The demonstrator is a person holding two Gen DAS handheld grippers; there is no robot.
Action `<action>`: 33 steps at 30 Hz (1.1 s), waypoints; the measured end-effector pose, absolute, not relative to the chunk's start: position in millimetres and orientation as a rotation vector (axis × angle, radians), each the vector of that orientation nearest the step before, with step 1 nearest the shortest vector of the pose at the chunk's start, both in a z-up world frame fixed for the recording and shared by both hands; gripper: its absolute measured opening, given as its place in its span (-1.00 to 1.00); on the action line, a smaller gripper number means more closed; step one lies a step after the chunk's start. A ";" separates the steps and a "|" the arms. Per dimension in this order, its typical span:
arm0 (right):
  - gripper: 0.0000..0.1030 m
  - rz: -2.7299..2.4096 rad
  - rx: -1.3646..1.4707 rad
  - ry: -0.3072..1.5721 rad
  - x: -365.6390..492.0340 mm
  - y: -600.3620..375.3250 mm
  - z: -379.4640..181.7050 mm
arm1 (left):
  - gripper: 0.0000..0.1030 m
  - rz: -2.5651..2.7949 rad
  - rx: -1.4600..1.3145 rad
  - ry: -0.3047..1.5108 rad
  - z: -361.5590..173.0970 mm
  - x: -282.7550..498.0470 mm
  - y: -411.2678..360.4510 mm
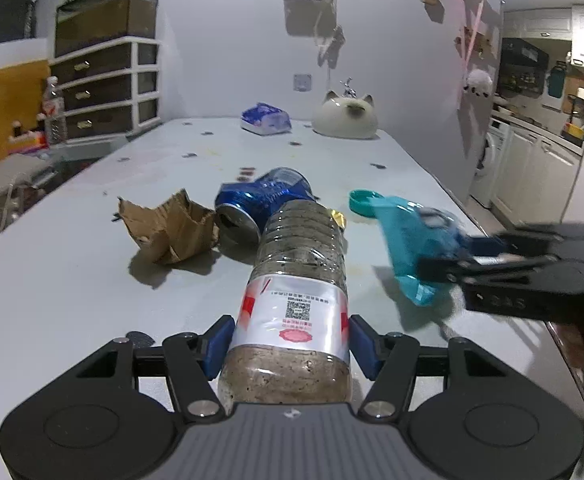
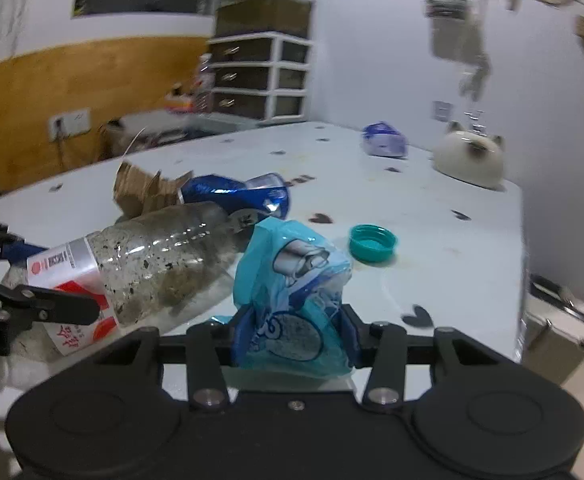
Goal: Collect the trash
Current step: 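Carry the bottle and blue bag with both tools over the wastebasket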
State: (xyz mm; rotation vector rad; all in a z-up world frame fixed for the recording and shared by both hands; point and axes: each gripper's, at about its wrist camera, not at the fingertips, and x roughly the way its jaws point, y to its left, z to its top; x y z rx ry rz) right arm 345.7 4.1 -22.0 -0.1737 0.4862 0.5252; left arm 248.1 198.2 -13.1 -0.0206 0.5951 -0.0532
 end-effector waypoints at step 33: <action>-0.12 0.299 -0.014 0.371 194.2 -159.0 21.9 | 0.20 -0.083 -0.021 0.450 30.1 157.9 52.8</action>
